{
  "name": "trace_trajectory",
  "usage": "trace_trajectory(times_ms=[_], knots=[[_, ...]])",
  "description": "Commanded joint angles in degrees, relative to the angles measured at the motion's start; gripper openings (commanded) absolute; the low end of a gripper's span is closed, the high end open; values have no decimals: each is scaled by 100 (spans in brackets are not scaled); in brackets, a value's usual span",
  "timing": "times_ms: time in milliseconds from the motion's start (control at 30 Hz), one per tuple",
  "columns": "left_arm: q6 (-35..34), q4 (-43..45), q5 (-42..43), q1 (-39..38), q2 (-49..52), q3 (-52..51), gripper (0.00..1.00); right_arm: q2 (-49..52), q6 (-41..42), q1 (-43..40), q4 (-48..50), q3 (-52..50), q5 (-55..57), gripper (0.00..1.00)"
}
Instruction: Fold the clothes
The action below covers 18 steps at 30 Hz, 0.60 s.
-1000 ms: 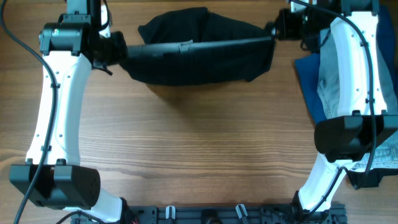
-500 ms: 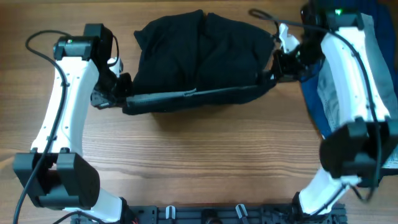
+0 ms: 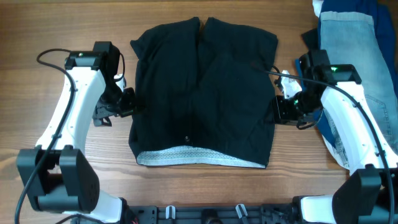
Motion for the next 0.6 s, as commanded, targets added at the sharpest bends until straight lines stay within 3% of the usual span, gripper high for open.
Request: trace_trajectory(times_ms=[0,167,333,567], knots=[[-72,341,-52,-22,-592,297,100,-15,-22,-22,299,409,9,51],[385,1722,55,-22,-1526,431,100,-13,-20,310,1296,586,-426,61],[365,1921,634,-33,-811,254,100,-13,151,772,2159,586,-448,63],[361,2557,907,-31,31,254,100,-13,133,868,2149,586,-448,65]])
